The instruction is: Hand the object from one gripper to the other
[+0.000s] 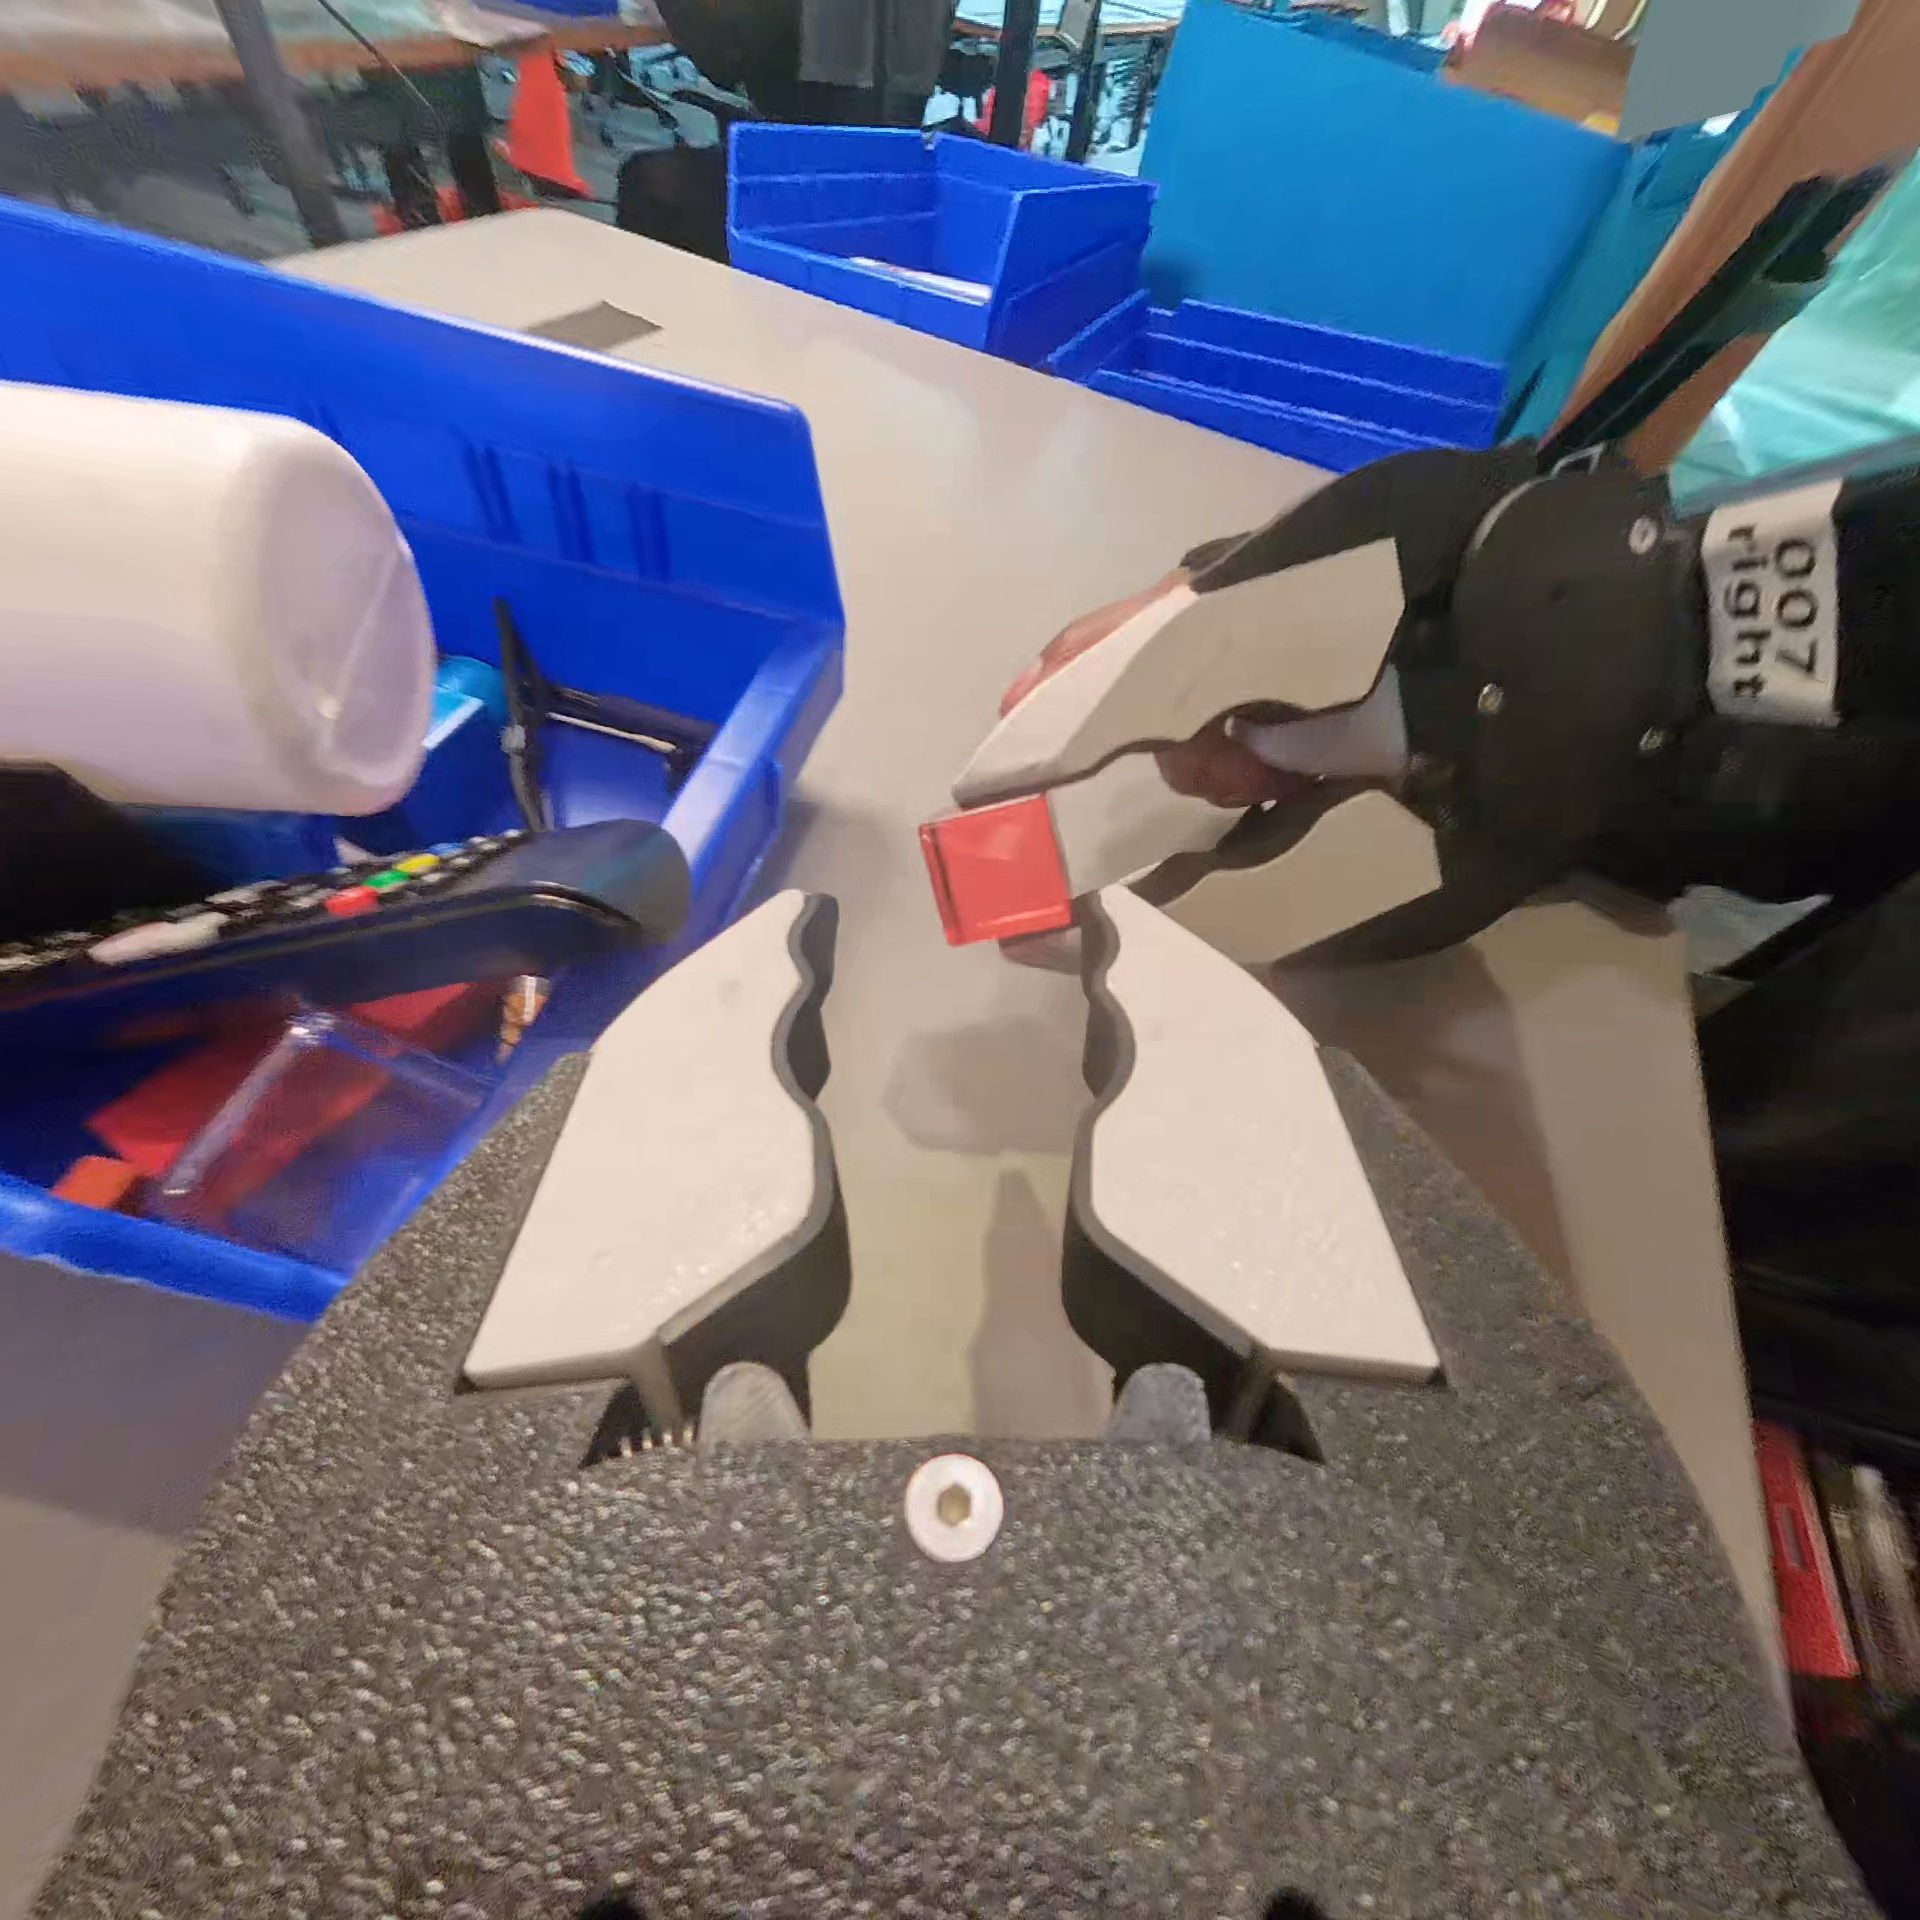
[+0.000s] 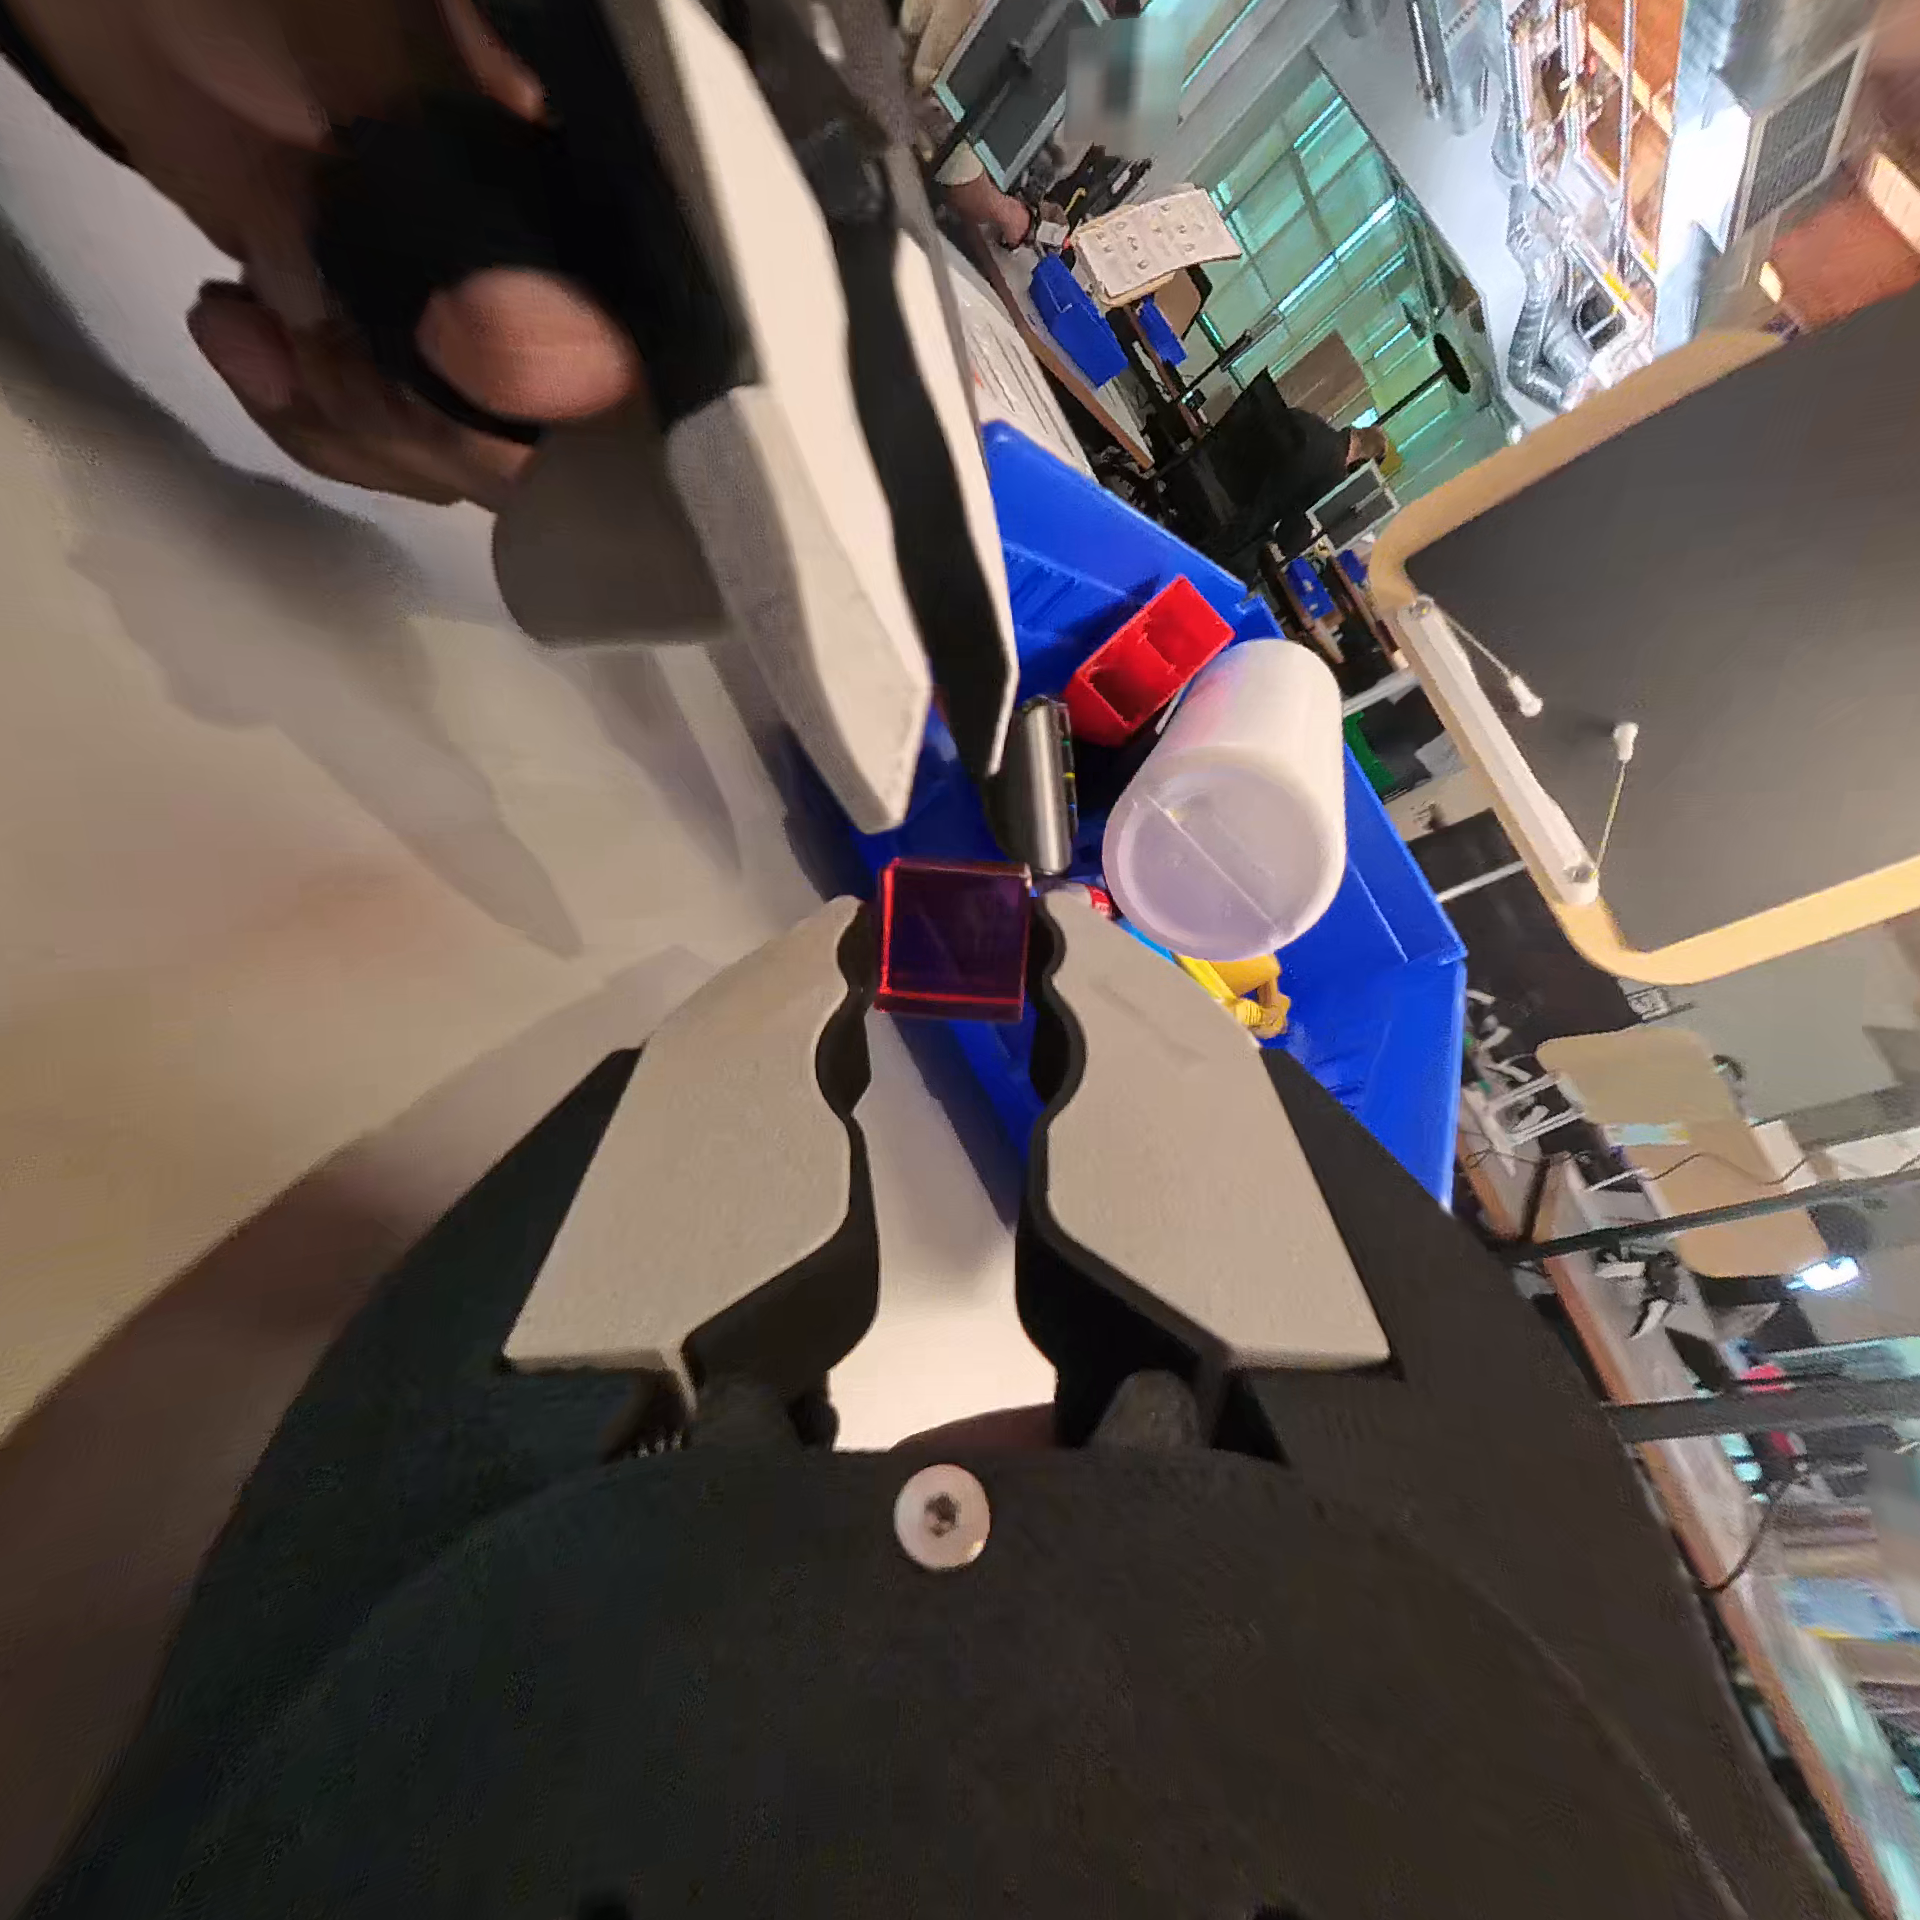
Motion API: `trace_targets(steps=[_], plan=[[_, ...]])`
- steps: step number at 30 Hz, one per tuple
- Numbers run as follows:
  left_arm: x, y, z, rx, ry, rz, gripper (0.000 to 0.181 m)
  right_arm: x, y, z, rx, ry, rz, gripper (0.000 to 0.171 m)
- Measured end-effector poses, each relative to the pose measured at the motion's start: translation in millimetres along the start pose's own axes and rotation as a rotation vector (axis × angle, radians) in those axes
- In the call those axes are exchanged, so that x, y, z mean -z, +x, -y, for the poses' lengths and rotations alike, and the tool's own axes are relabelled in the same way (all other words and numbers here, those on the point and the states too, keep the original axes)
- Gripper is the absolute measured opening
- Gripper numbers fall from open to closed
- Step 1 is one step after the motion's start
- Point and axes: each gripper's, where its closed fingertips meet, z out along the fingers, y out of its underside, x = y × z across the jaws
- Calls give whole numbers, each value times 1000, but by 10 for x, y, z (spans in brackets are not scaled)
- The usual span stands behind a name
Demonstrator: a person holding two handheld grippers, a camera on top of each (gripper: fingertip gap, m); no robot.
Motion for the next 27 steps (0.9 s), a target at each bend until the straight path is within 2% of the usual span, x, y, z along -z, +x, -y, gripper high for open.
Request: trace_targets(steps=[3, 5, 6, 11, 13, 21, 27], plan=[[-60, 107, -74, 43, -31, -50, 46, -4, -88, 81, 47, 25, 6, 27], [-102, 161, -140, 41, -58, -56, 39, 1, -138, 136, 75, 46, 10, 27], [-109, 171, -154, 21, -58, -48, 31, 2, -160, 148, 91, 51, 10, 28], [-81, 88, -131, -234, -45, 81, 29, 5, -168, 87, 81, 44, 44, 33], [-63, 91, -115, -242, -42, 77, 29, 44, -120, 81, 76, 69, 48, 36], [58, 154, 144, 394, 146, -263, 29, 245, 71, 238, 124, 245, -7, 36], [177, 81, 419, 693, 420, -358, 29, 173, 181, 340, -49, 262, -103, 34]])
